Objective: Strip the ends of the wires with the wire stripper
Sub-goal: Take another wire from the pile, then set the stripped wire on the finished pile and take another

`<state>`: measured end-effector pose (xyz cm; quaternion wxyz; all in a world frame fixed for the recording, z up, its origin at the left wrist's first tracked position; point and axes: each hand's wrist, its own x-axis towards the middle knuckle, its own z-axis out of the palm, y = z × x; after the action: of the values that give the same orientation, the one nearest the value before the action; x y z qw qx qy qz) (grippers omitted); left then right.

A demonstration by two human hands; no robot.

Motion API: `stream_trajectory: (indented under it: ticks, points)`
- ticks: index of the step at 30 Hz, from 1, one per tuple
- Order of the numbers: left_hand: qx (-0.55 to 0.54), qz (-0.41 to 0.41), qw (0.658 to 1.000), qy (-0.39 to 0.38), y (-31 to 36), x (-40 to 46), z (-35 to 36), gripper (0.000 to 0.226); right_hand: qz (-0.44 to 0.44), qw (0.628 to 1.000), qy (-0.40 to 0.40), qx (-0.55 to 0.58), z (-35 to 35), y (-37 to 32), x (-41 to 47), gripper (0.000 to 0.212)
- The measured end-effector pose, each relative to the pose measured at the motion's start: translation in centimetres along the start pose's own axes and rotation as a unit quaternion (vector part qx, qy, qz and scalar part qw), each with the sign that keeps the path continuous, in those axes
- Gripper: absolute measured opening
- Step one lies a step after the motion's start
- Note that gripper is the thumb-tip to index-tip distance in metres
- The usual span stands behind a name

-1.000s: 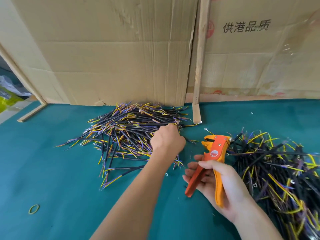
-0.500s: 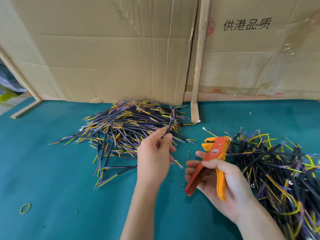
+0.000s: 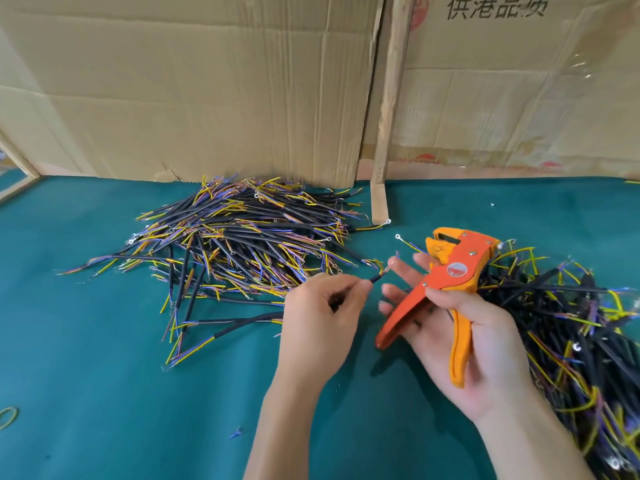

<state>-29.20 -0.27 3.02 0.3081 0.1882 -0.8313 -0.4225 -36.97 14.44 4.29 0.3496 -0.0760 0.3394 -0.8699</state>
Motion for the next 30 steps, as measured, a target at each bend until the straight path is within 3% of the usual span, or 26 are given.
stream_trajectory:
  ticks: [6,16,30]
  points:
    - [-0.01,-0.003,0.999,-0.051,0.1,0.6,0.0,0.012,-0.015,1.0,-0.014,0.013,-0.5,-0.9,-0.2,0.066]
    - [-0.061,-0.041,0.992,-0.107,0.1,0.6,0.3,0.027,-0.015,1.0,-0.008,0.02,-0.5,-1.0,0.0,0.062]
    - [-0.279,-0.125,0.943,-0.132,1.2,0.8,-0.1,0.028,-0.018,0.999,0.019,0.027,-0.1,-0.8,0.1,0.054]
